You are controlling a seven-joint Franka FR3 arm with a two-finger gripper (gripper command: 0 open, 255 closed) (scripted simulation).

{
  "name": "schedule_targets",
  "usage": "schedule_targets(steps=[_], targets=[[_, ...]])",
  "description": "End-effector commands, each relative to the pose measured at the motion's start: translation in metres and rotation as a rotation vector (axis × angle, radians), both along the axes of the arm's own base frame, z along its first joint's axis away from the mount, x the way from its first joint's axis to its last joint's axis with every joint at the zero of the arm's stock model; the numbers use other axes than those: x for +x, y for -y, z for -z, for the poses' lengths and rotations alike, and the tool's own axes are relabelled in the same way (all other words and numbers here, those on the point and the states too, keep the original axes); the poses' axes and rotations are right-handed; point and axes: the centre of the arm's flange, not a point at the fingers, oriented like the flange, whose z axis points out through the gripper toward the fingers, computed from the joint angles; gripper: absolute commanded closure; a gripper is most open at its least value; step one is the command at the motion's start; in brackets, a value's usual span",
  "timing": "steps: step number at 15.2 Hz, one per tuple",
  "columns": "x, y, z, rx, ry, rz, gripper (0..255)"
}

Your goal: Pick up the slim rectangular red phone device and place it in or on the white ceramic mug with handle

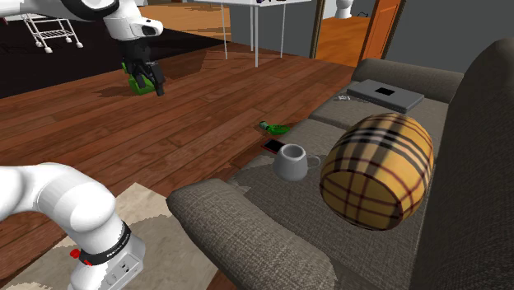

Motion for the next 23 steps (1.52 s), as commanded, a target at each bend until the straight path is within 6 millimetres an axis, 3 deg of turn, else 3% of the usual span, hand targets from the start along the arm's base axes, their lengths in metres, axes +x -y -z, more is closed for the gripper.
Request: schedule_targets(steps=[1,12,18,23], targets=[[0.000,0.000,0.000,0.000,0.000,0.000,0],[0.117,-0.031,0.108,-0.367,-0.088,0.050,0],[0.177,-0.028,0.173,-0.567,-0.136,0.077,0],[0.224,-0.014,0.228,-0.734,-0.176,0.100,0]])
